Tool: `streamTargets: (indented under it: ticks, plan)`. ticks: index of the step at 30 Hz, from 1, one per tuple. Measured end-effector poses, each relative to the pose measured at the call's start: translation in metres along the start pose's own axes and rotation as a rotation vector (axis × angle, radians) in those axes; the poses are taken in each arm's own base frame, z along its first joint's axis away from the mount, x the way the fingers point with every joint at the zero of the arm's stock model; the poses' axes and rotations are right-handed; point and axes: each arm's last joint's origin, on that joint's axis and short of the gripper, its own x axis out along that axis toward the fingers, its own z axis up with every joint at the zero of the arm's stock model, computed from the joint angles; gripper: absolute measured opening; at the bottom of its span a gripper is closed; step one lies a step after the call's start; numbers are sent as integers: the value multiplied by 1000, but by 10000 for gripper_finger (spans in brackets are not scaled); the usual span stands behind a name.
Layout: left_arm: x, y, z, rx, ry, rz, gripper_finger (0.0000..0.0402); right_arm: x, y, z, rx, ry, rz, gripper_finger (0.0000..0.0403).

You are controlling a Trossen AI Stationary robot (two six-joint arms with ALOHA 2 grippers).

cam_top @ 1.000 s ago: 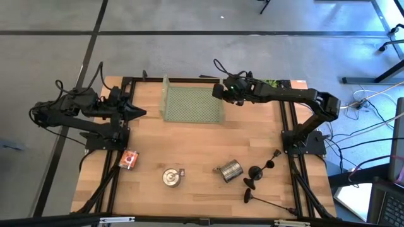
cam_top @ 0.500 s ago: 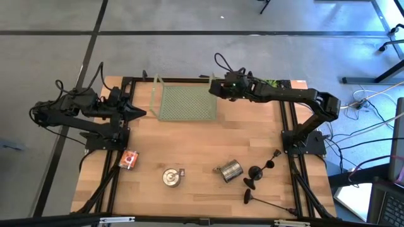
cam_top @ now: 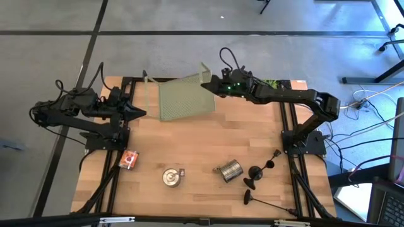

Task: Pick & Place candle stick holders
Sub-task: Prepare the shelf

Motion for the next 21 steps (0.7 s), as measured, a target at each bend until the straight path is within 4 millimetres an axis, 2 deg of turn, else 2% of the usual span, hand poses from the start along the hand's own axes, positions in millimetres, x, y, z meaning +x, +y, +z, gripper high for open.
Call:
streamTargets:
  ticks: [4,14,17,21]
  plan:
    - [0,0,0,-8,3,-4,15,0,7,0,-36,-25,68,1]
    - [0,0,-1,-14,5,5,15,-13,22,0,-122,-34,105,0]
    - [0,7,-5,-67,14,113,15,-16,24,1,-132,-36,93,0]
    - [-5,24,-18,-188,45,377,15,-16,23,1,-135,-34,86,0]
